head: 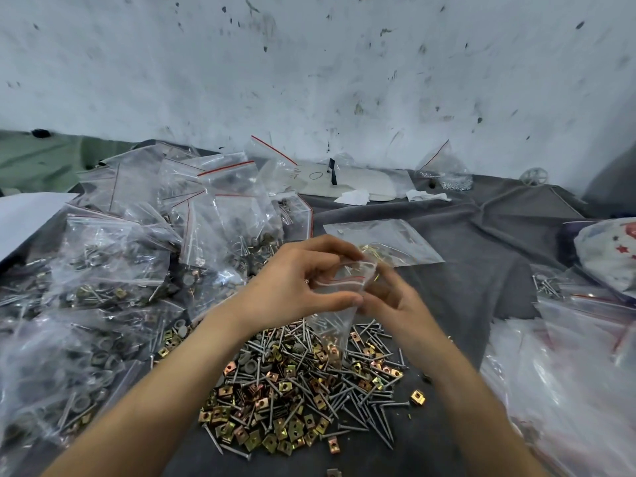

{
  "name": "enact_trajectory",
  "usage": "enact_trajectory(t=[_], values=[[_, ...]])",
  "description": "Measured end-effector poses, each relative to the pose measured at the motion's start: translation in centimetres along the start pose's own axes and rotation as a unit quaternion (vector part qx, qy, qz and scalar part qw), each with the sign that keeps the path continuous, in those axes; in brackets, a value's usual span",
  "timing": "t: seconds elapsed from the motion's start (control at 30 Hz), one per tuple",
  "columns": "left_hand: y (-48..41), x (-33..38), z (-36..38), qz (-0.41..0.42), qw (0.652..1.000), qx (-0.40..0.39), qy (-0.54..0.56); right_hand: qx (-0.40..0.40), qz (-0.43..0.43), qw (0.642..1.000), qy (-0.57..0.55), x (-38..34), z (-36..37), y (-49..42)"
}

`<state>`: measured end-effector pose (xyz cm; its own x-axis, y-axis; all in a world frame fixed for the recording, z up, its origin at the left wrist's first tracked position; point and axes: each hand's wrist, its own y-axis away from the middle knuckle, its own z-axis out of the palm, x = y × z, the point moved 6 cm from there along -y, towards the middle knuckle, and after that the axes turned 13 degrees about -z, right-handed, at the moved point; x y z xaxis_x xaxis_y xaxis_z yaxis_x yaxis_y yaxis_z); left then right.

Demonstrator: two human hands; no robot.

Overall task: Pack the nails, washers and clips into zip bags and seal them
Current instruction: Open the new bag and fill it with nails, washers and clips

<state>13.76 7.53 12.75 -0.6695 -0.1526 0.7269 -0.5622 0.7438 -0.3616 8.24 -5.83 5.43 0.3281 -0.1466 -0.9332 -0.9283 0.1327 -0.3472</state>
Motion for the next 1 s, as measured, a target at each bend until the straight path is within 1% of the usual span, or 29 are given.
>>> enact_trajectory(t=[0.07,0.1,0.23,0.33,0.4,0.43,0.5,0.57,0.6,0.7,0.8,0.9,1.0], values=[[-0.1,0.1,0.1,0.012,1.0,0.01,-0.003,0.02,0.011,1.0,0.021,1.4,0.4,0.4],[-0.2,0.0,0.1,0.015,1.0,0.015,-0.009,0.043,0.008,0.999,0.025,1.8,0.4,0.6],[0.4,-1.1,-0.1,0.005,0.999,0.025,-0.021,0.15,-0.043,0.987,0.046,1.9,-1.6,0.9],[0.7,-3.0,-0.9,-0.022,0.995,0.086,-0.038,0.219,-0.083,0.967,0.097,1.5,-3.6,1.8],[0.6,-4.9,-0.8,-0.056,0.989,0.109,-0.084,0.254,-0.089,0.952,0.149,1.9,-4.6,2.7],[0.5,-6.0,-0.2,-0.082,0.983,0.093,-0.135,0.268,-0.091,0.941,0.185,2.3,-4.9,3.2],[0.6,-8.3,2.0,-0.128,0.965,0.011,-0.23,0.286,-0.108,0.917,0.256,3.0,-4.8,4.2],[1.1,-9.9,4.2,-0.146,0.948,-0.059,-0.276,0.3,-0.14,0.895,0.3,3.5,-4.1,5.0],[1.4,-10.4,5.1,-0.151,0.942,-0.078,-0.289,0.306,-0.16,0.886,0.311,3.7,-3.9,5.3],[1.6,-10.2,6.8,-0.144,0.938,-0.091,-0.303,0.319,-0.185,0.869,0.329,4.4,-3.8,5.6],[1.8,-9.2,8.5,-0.108,0.935,-0.114,-0.319,0.341,-0.149,0.877,0.304,5.2,-4.2,5.8],[2.0,-9.4,9.5,-0.104,0.922,-0.12,-0.352,0.31,-0.192,0.864,0.346,4.8,-4.0,6.3],[2.0,-9.6,9.6,-0.105,0.925,-0.107,-0.35,0.281,-0.217,0.862,0.361,4.3,-3.5,6.3]])
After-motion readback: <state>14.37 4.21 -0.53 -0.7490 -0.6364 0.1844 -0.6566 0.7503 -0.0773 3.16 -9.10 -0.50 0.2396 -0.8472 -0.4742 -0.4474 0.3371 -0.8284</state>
